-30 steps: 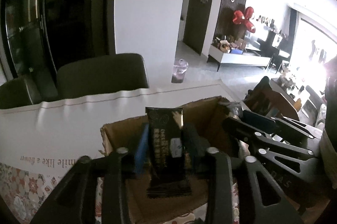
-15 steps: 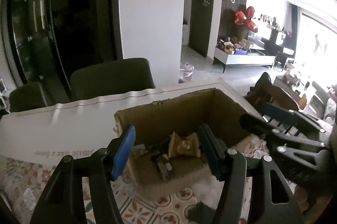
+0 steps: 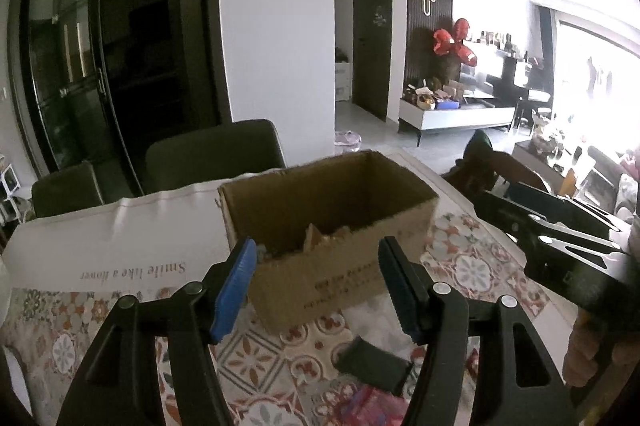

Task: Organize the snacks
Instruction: 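Move both tools back toward the remaining snacks on the runner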

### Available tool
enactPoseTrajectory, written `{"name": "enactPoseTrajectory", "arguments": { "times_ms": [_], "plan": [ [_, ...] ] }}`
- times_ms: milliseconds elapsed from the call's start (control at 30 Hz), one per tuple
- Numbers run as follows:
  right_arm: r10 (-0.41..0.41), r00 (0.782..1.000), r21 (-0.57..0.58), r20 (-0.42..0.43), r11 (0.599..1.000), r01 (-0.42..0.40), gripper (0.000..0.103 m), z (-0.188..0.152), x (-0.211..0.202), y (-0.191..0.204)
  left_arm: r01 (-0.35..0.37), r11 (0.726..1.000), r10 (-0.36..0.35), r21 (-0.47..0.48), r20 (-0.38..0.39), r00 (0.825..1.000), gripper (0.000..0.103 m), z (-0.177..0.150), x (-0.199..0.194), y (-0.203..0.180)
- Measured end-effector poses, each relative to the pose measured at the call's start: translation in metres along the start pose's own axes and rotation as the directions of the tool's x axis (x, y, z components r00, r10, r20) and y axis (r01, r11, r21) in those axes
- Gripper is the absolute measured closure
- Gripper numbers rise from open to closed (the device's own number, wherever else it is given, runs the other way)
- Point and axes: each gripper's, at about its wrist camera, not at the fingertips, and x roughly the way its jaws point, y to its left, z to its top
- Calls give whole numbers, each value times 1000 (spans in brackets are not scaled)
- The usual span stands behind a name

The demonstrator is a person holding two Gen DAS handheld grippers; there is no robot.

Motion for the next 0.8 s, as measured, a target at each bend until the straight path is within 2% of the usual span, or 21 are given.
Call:
{"name": "enactPoseTrajectory", "arguments": {
  "times_ms": [167, 367, 567, 800],
  "plan": [
    [-29, 1000, -2, -8, 1000, 29, 46, -21, -16, -9, 7, 1000, -7, 14, -24, 1000, 39, -23, -10, -18],
    [-38, 998, 14, -53, 999, 39, 46, -45, -28, -20, 21, 1000, -24, -22, -135, 991, 39, -44, -4, -33],
    [-63, 984, 38, -165, 997, 70, 46, -69, -23, -31, -4, 990, -34, -140, -268, 963, 39, -74, 11, -30],
    [-73, 960, 67, -269, 993, 94, 46, -93, -14, -41, -33, 967, -74, -251, -404, 912, 39, -108, 34, -30]
  ]
}}
